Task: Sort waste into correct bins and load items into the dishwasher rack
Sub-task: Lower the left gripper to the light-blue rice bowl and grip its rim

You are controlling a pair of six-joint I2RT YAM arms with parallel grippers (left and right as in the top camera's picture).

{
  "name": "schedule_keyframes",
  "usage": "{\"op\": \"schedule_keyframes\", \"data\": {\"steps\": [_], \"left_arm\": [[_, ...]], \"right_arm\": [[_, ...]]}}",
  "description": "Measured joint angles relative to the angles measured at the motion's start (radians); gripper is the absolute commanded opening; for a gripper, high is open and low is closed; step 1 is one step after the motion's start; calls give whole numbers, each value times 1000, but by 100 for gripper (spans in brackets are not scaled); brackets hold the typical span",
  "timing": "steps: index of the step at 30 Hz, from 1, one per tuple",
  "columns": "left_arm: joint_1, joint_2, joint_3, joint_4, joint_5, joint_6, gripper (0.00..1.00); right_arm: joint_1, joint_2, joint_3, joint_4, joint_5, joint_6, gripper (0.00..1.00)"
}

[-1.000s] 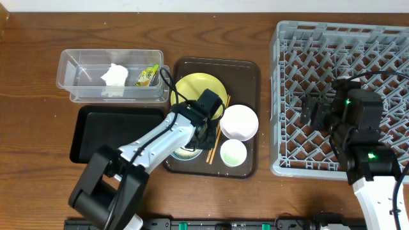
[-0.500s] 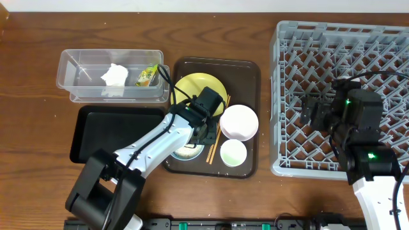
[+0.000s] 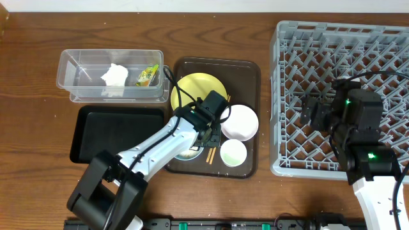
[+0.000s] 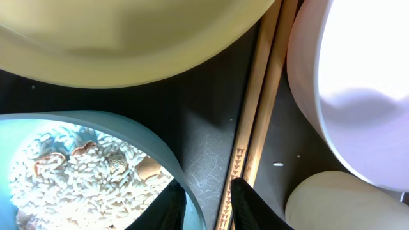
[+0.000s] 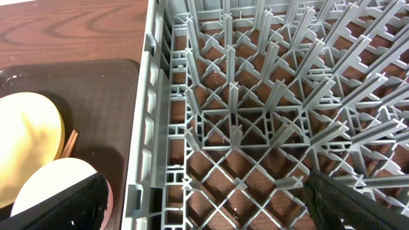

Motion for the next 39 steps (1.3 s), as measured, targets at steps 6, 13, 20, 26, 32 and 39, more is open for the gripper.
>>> {"op": "schedule_keyframes", "data": {"steps": [6,13,20,26,32,39], "left_arm": [[-2,4,0,0,-16,-5,25],[-2,5,0,-1,-19,-14,19],[-5,6,0,-1,-23,-18,20],[-5,6,-1,-3,-23,-18,20],[-5,6,-3,-5,-23,-21,20],[-5,18,-4,-9,-23,-25,20]], "right_arm": [[0,0,0,-2,0,0,96],[0,0,0,-2,0,0,96],[0,0,0,-3,0,0,96],[0,0,0,-4,0,0,96],[0,0,0,-3,0,0,96],[0,0,0,-3,0,0,96]]}}
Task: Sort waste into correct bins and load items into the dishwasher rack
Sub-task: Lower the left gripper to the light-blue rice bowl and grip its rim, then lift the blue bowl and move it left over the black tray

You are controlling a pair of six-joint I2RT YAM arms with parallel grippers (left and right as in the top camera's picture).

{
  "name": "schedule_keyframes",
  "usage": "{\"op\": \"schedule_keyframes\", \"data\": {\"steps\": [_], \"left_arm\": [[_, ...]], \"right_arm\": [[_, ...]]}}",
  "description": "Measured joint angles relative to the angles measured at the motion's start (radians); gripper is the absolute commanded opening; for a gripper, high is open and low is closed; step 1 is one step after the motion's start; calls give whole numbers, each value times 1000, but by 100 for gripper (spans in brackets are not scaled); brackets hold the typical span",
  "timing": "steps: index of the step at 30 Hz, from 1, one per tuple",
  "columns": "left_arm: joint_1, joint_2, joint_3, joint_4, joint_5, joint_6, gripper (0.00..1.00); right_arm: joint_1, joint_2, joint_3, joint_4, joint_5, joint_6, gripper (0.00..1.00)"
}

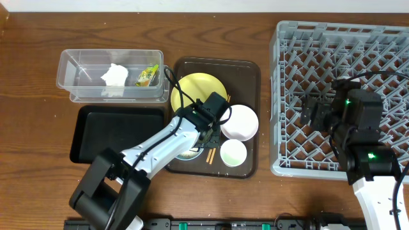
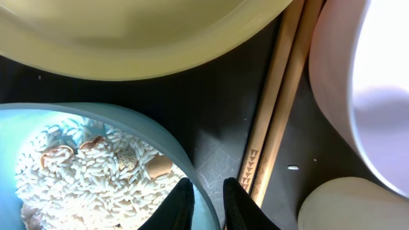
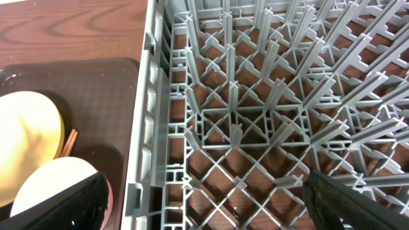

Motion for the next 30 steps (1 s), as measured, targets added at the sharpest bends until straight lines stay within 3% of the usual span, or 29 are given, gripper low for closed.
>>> {"op": "schedule_keyframes", "data": {"steps": [5,8,21,30], "left_arm": [[0,0,-1,0,0,0,19],[0,0,-1,0,0,-8,6],[-5,-9,8,-53,-19,-10,6],[35,-118,89,-180,55,96,6]], "right_arm": [[0,0,0,0,0,0,96],[0,0,0,0,0,0,96],[0,0,0,0,0,0,96],[0,0,0,0,0,0,96]]}}
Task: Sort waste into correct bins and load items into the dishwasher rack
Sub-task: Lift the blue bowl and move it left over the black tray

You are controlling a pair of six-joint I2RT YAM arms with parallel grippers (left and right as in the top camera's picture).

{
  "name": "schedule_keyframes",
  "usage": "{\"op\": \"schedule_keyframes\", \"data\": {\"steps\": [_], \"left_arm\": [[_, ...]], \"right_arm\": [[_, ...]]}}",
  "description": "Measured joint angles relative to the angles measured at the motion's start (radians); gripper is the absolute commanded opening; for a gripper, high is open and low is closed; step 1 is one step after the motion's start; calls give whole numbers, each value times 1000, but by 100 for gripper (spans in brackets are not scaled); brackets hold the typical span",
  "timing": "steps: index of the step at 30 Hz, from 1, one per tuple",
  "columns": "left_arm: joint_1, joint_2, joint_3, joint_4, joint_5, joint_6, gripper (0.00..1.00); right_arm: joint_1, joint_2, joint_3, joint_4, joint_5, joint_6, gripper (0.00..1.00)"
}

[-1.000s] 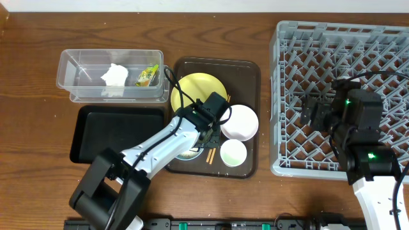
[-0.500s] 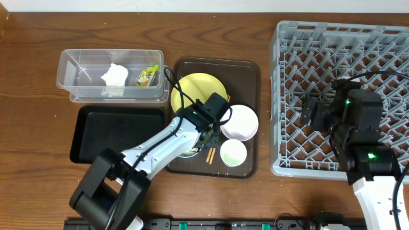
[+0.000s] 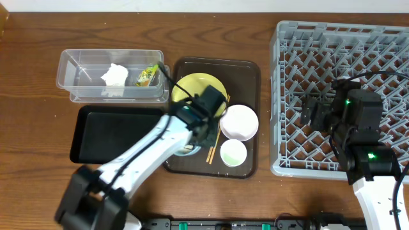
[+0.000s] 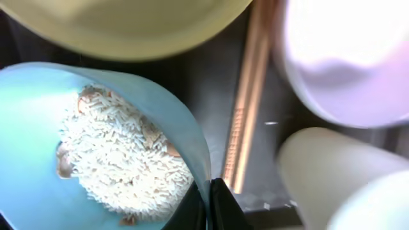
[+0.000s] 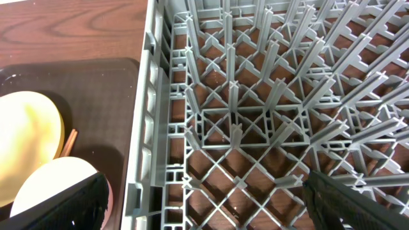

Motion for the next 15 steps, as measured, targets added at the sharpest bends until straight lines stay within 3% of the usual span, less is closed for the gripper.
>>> {"op": "schedule_keyframes", "data": {"steps": [5,15], "left_arm": [[114,-90,5,-12,75,69,6],[506,-115,0,-13,346,253,6]], "right_arm": [[0,0,0,0,0,0,96],[0,0,0,0,0,0,96]]}}
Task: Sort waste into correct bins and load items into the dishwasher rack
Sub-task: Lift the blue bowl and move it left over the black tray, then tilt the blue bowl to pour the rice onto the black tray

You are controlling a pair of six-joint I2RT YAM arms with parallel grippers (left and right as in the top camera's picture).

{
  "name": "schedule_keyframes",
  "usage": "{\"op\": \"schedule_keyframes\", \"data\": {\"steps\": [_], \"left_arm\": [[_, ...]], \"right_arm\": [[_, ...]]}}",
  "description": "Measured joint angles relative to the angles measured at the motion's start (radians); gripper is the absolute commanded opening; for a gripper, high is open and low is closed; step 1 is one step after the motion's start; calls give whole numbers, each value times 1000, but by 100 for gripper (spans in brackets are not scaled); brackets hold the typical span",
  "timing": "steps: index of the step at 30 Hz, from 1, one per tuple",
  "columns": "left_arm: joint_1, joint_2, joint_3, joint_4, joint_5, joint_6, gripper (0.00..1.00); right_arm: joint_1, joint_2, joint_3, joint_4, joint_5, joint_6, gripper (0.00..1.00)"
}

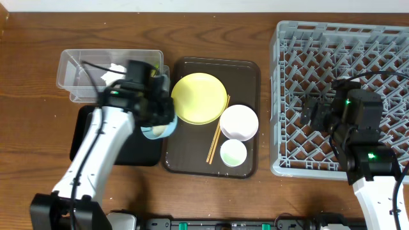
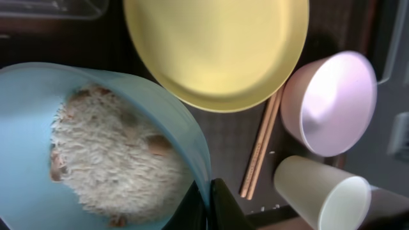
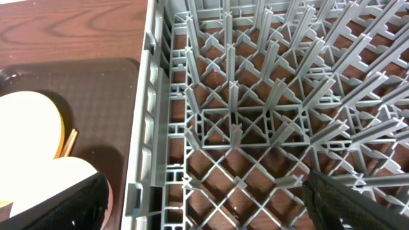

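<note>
My left gripper (image 2: 208, 206) is shut on the rim of a light blue bowl of rice (image 2: 96, 147), held above the table. From overhead the bowl (image 1: 158, 130) hangs over the seam between the black tray (image 1: 86, 137) and the brown tray (image 1: 246, 70). On the brown tray lie a yellow plate (image 1: 198, 98), a pink bowl (image 1: 239, 122), a pale green cup (image 1: 233, 153) and chopsticks (image 1: 217, 137). My right gripper (image 3: 204, 204) stands open over the grey dishwasher rack (image 3: 255, 115), holding nothing.
A clear plastic bin (image 1: 80, 70) with a white tissue and a yellow-green wrapper stands behind the black tray. The rack (image 1: 345, 38) fills the right side of the table. Cables trail from both arms.
My left gripper has moved left and higher with the blue bowl, from the brown tray's front left to over the black tray's right edge. The right arm has not moved.
My left gripper stood open astride the blue bowl's rim on the brown tray, then with narrower jaws. Then it was shut on the rim with the bowl tilted. Now the bowl hangs at the black tray's edge. The right gripper stayed open over the rack.
</note>
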Motion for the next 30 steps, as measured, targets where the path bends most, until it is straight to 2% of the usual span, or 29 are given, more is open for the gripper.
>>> {"op": "schedule_keyframes", "data": {"steps": [10,15,19,30], "left_arm": [[401,14,-87,0,401,188,6],[553,14,-126,2,560,246,6],[649,15,-174,2,707,301,6],[766,16,-254,3,959,397,6]], "right_arm": [[0,0,0,0,0,0,95],[0,0,0,0,0,0,96],[0,0,0,0,0,0,95],[0,0,0,0,0,0,95]]}}
